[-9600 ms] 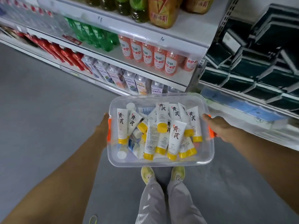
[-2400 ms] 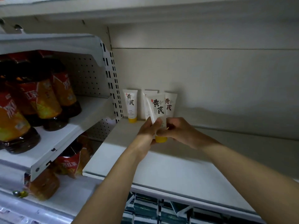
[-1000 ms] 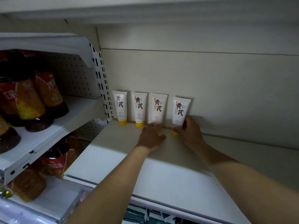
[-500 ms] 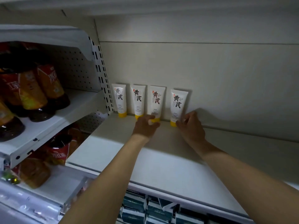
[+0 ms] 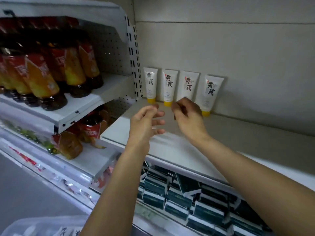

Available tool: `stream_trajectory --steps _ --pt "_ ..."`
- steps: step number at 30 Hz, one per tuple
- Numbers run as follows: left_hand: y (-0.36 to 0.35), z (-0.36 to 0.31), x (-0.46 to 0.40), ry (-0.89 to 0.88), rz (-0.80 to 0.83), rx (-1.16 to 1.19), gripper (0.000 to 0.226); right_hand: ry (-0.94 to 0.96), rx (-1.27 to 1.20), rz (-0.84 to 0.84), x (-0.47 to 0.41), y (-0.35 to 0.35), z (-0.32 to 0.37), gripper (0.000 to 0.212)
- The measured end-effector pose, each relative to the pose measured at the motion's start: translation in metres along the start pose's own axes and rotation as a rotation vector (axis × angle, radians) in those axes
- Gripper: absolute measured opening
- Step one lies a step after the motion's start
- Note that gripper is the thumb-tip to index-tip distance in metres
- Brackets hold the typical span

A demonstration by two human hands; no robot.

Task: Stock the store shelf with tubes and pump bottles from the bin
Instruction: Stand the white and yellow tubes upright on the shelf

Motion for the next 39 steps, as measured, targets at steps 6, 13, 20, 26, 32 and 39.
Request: stream_trajectory --steps 6,13,20,26,32,39 --pt "0.097 -0.013 0.047 -0.002 -0.142 -0.028 0.02 0.187 -0.148 0.175 0.054 -0.073 0.073 0.015" --pt "0.264 0.014 0.11 0.157 -0.405 -0.068 0.02 0.142 -0.148 0.493 0.15 -0.182 0.082 0.017" --pt "0.395 0.077 0.171 0.352 -0.562 -0.101 0.014 -0.126 -0.107 0.873 0.253 -0.286 0.022 0.013" --pt "0.453 0.151 0.192 0.506 -0.619 -0.215 0.015 -0.395 -0.001 1.079 0.319 -0.342 -0.035 0.008" --pt "0.474 0.232 0.173 0.659 -0.616 -0.416 0.03 -0.719 0.158 1.155 0.368 -0.383 -0.109 0.005" --pt "0.494 0.287 0.151 0.782 -0.356 -1.172 0.064 -0.844 0.211 1.23 0.435 -0.414 -0.153 0.028"
Point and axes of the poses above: each hand's wrist, its own x-axis away from the middle knuckle, its own y-axis out of the back of the hand, z = x × y, the point moved 6 cm from there along -x, towards the middle knuckle, and after that the axes turned 2 degrees about -x, right-handed, at the moved point
